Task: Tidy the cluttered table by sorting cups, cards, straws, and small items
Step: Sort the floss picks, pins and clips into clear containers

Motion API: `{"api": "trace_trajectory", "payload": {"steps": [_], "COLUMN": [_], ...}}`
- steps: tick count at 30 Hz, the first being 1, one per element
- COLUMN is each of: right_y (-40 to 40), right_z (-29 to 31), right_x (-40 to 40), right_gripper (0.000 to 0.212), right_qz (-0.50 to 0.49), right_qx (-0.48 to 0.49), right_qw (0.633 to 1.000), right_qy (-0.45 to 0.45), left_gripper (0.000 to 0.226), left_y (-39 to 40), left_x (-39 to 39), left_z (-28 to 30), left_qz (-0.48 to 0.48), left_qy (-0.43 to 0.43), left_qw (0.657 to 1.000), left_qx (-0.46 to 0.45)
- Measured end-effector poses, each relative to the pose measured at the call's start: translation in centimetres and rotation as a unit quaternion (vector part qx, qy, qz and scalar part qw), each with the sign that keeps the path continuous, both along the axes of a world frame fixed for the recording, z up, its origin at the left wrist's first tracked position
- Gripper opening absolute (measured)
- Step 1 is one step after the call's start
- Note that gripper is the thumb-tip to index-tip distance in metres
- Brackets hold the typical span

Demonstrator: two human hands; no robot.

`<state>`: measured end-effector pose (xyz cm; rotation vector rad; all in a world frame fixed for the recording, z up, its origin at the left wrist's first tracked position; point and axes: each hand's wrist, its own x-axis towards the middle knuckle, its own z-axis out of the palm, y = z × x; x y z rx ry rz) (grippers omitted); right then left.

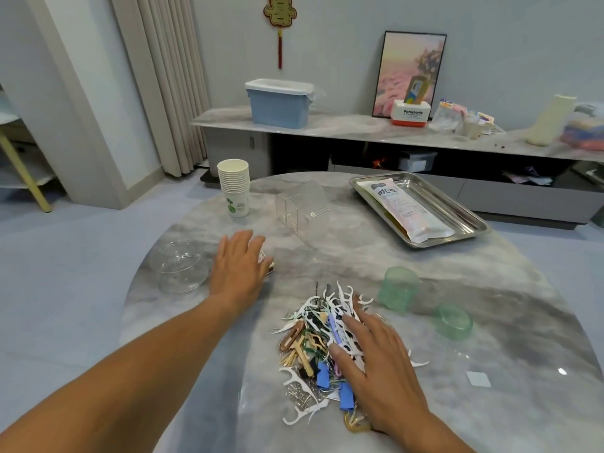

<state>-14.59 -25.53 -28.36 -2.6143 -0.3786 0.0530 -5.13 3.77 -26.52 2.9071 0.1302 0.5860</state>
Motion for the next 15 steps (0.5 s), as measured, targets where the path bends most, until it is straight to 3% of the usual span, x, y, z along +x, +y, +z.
{"api": "trace_trajectory", "payload": {"steps": [2,5,7,10,15], "right_y": [0.3,0.7,1.0,1.5,1.6], "right_z": [0.4,0.9,1.1,0.6,0.1], "right_x": [0.1,0.4,0.5,0.9,1.3], "right_gripper": [0.088,0.07,0.069,0.083,0.076], "right_qz": [0.014,0.028,0.04,0.045,0.037], "right_qx": [0.0,0.001,-0.007,-0.005,-0.005], "right_qw": [1.0,1.0,0.999,0.999,0.999], "right_qy": [0.01,0.009,0.001,-0.006,-0.025], "left_gripper": [0.055,0.076,0.093,0.109,0.103], "left_y": [1.5,4.2,6.0,7.9,8.3], "left_x": [-1.3,-2.4,-3.5,-4.4,-4.4], "left_z": [1.1,2.5,3.1,3.2,2.6], "left_qz": [0.047,0.149,0.217,0.262,0.228], "left_qy": [-0.039,-0.007,0.039,0.113,0.126], "left_qw": [0.996,0.986,0.974,0.958,0.952], "left_qx": [0.061,0.079,0.048,-0.044,-0.162]}}
